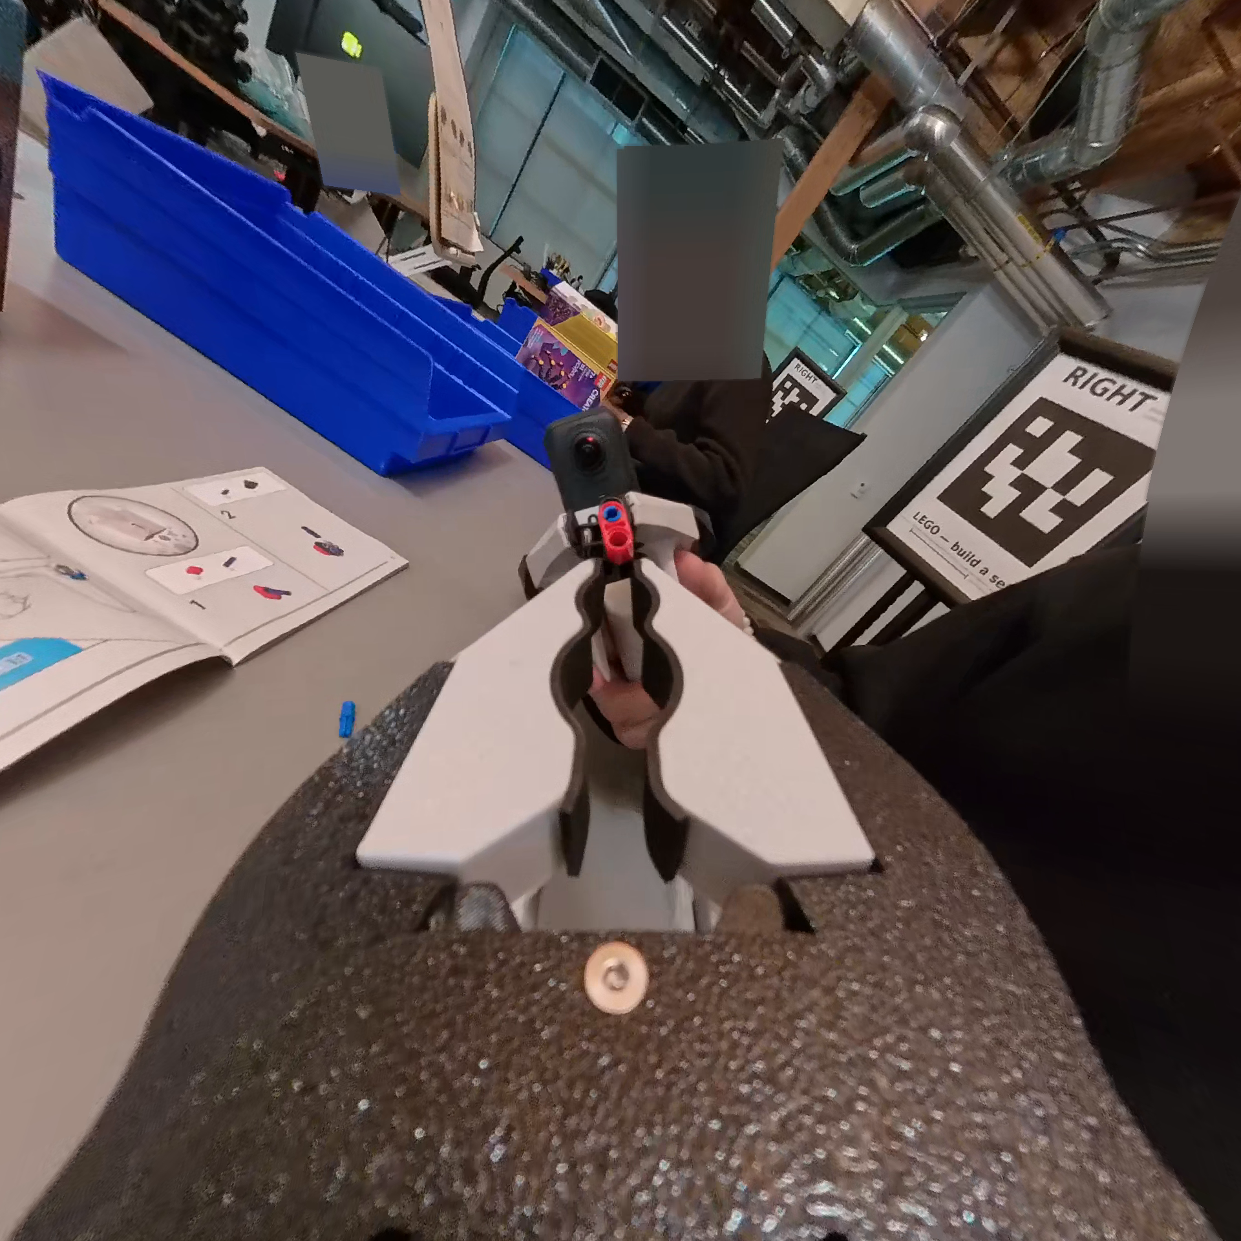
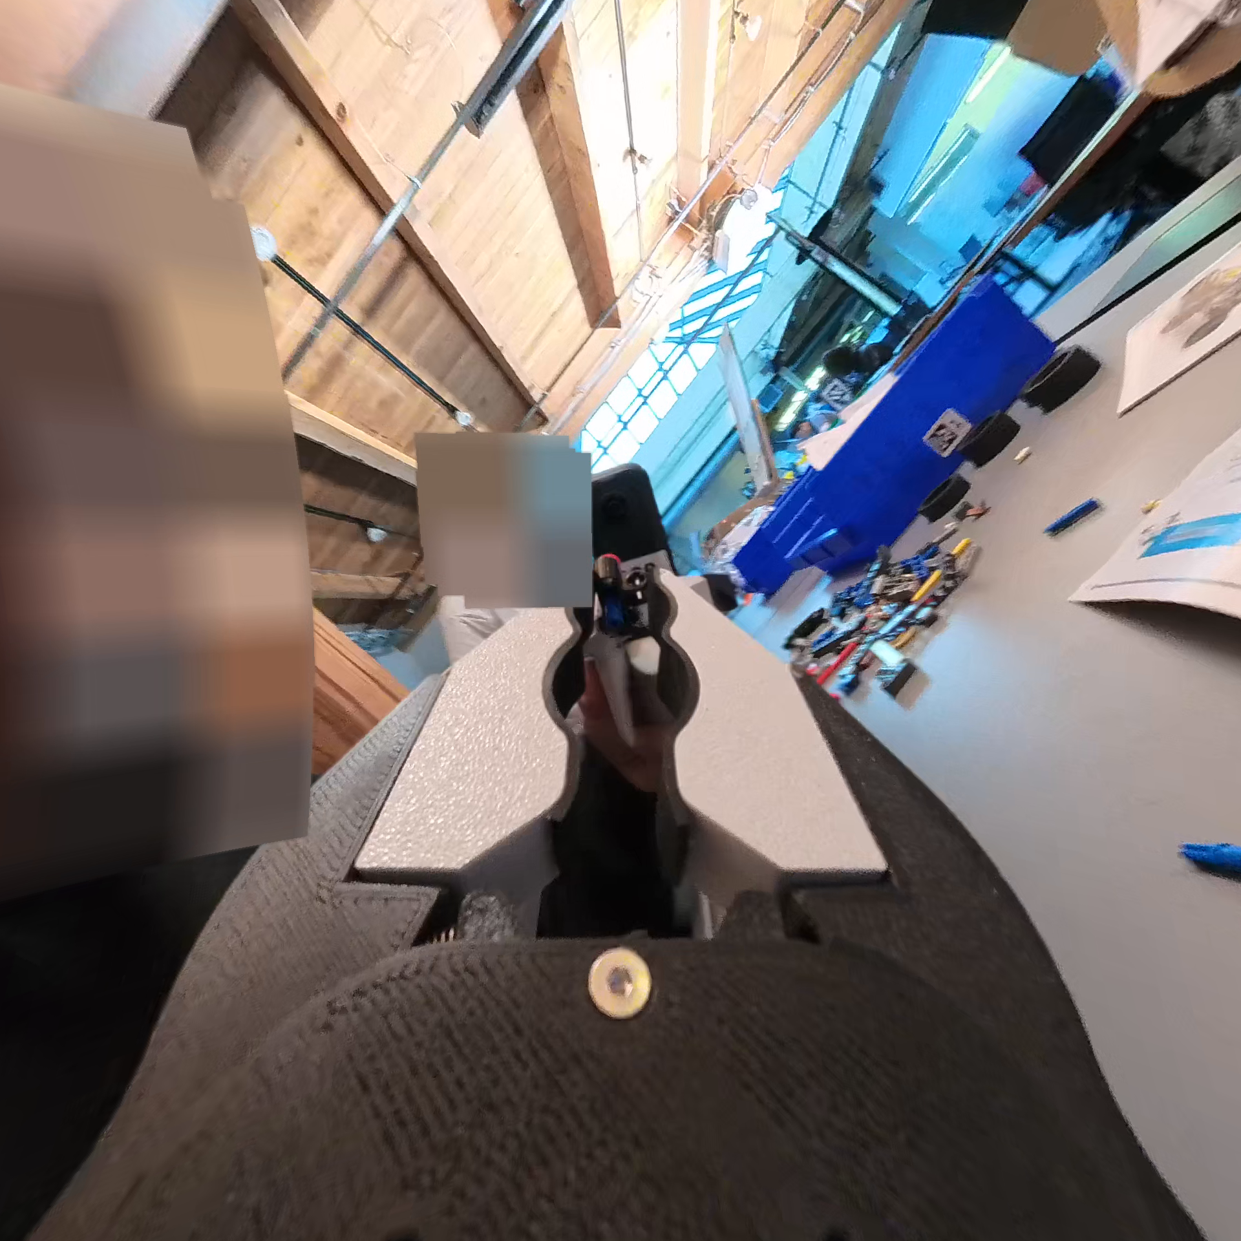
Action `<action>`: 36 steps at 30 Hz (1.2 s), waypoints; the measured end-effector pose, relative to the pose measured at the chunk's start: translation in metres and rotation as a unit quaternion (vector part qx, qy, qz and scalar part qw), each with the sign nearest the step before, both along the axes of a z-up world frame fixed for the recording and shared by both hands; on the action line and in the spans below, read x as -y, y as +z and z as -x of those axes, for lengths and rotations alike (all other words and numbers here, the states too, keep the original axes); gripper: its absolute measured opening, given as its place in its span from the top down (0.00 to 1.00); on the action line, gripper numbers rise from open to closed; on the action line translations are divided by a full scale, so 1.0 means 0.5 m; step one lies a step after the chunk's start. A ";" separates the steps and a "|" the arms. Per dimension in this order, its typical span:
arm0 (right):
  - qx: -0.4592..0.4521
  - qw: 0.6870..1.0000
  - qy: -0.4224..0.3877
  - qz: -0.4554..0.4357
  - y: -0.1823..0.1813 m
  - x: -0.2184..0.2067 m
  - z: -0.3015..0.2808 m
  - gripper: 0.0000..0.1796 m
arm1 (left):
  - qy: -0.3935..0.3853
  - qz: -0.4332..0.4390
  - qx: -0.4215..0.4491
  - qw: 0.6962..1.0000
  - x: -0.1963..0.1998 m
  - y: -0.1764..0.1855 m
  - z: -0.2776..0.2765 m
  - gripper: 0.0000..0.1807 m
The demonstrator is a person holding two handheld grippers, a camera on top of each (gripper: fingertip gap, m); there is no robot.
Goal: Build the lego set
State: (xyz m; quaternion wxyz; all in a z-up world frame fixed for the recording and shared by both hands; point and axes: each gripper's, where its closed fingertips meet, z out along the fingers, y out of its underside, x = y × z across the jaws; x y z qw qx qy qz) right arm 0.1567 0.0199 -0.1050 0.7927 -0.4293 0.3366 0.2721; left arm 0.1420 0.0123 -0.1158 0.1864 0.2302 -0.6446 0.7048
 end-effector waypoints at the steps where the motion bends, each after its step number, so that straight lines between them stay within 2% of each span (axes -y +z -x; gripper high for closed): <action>1: 0.015 1.000 -0.009 0.012 0.000 -0.001 -0.001 0.93 | -0.002 0.004 -0.004 1.000 -0.001 0.001 0.000 0.97; 6: 0.055 0.997 -0.025 0.054 -0.003 -0.002 0.000 0.92 | -0.026 0.018 -0.033 0.999 -0.002 0.006 0.009 0.89; 8: 0.072 0.995 -0.021 0.068 -0.004 -0.006 0.006 0.92 | -0.018 0.005 -0.034 0.999 -0.004 -0.003 0.003 0.97; 11: 0.082 0.992 -0.028 0.094 -0.012 -0.008 0.004 0.92 | -0.019 0.000 -0.040 0.999 -0.006 -0.011 0.001 0.97; 18: 0.027 0.998 0.009 0.057 -0.018 -0.005 0.003 0.92 | -0.029 0.019 -0.032 0.999 -0.003 -0.017 -0.001 0.97; 20: 0.030 0.997 0.003 0.077 -0.028 0.002 -0.005 0.93 | -0.017 0.013 -0.031 0.999 0.004 -0.027 -0.009 0.97; 22: 0.069 0.988 -0.054 0.129 -0.024 0.043 -0.035 0.93 | 0.002 -0.047 0.025 0.999 0.017 -0.060 -0.011 0.87; 23: 0.093 0.976 -0.094 0.174 -0.025 0.079 -0.058 0.92 | 0.005 -0.093 0.072 0.993 0.026 -0.083 -0.006 0.88; 26: 0.159 0.901 -0.220 0.338 -0.044 0.212 -0.121 0.92 | 0.010 -0.235 0.217 0.947 0.064 -0.157 0.004 0.88; 28: 0.170 0.869 -0.249 0.393 -0.059 0.270 -0.134 0.92 | -0.002 -0.311 0.263 0.913 0.093 -0.207 0.002 0.87; 30: 0.169 0.867 -0.250 0.398 -0.073 0.291 -0.135 0.93 | -0.012 -0.359 0.274 0.892 0.117 -0.236 -0.011 0.84; 33: 0.163 0.878 -0.221 0.392 -0.094 0.290 -0.128 0.93 | -0.022 -0.394 0.245 0.885 0.141 -0.260 -0.029 0.84; 36: 0.171 0.871 -0.215 0.408 -0.103 0.295 -0.127 0.93 | -0.013 -0.421 0.231 0.877 0.150 -0.277 -0.046 0.88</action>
